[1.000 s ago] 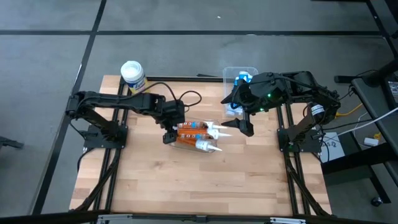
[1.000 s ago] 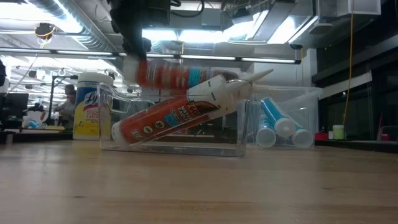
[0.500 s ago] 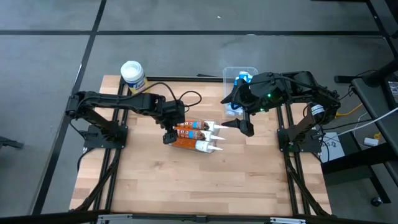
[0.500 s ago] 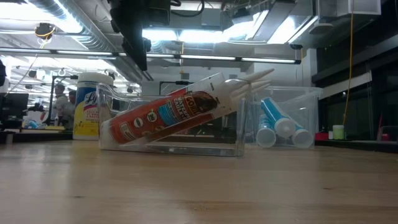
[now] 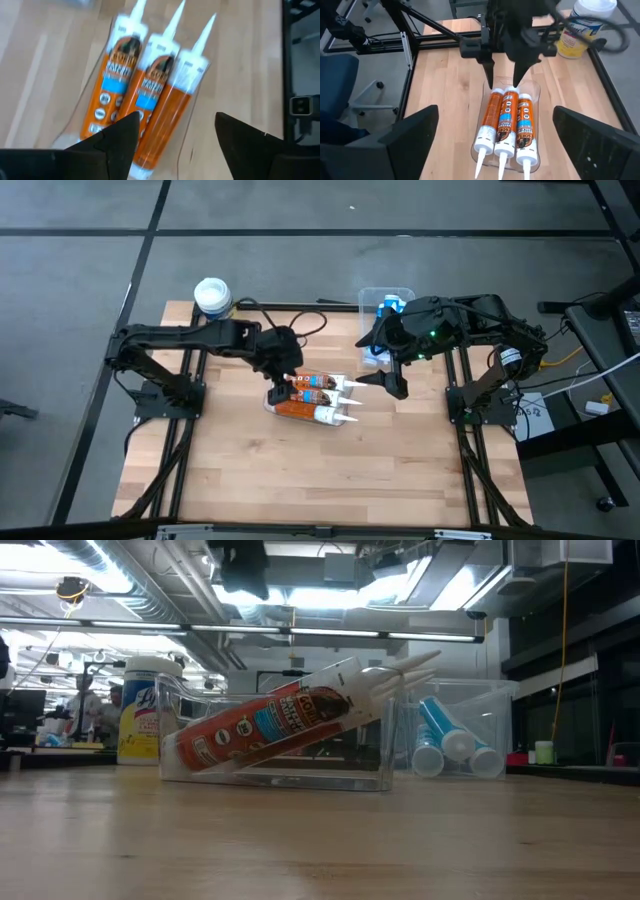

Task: Pick & place silicon tubes, Sealant and Lysol wipes
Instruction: Return to Home Position

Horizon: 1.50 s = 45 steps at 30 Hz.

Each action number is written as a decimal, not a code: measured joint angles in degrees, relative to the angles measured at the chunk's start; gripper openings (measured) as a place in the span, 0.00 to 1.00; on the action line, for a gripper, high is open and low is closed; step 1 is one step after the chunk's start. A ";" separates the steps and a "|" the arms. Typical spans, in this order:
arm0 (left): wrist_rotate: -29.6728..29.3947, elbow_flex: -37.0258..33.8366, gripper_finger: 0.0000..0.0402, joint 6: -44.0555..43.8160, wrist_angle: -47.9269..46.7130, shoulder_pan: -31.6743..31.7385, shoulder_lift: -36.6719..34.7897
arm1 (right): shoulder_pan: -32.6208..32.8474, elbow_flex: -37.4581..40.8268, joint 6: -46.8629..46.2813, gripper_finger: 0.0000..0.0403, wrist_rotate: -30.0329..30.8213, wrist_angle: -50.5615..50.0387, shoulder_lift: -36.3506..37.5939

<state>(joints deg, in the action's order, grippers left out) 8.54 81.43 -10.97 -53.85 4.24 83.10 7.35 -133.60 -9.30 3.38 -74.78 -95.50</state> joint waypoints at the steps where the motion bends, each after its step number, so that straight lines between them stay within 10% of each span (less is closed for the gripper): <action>1: 0.00 0.54 0.63 0.45 0.02 0.01 -0.14 | 0.00 0.00 -0.21 0.98 0.00 0.00 0.00; 7: -0.02 2.75 0.55 1.30 0.84 -0.01 -0.19 | 0.00 0.00 -1.15 0.98 0.04 -0.03 0.00; 20: 0.04 2.77 0.03 1.29 4.32 -0.01 -1.18 | 0.00 0.00 0.85 0.98 4.70 0.34 -0.02; 33: 0.09 2.75 0.00 0.65 12.48 -0.01 -3.27 | 0.02 -0.07 0.52 0.95 8.17 -0.16 -0.61; 45: -0.83 2.75 0.01 0.67 13.42 -0.01 -7.62 | 0.02 -0.07 4.40 0.39 8.13 -0.92 -1.36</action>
<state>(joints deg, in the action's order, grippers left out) 7.71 84.18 -10.31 -40.43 4.23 75.48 7.38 -133.67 -4.90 11.51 -75.70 -96.86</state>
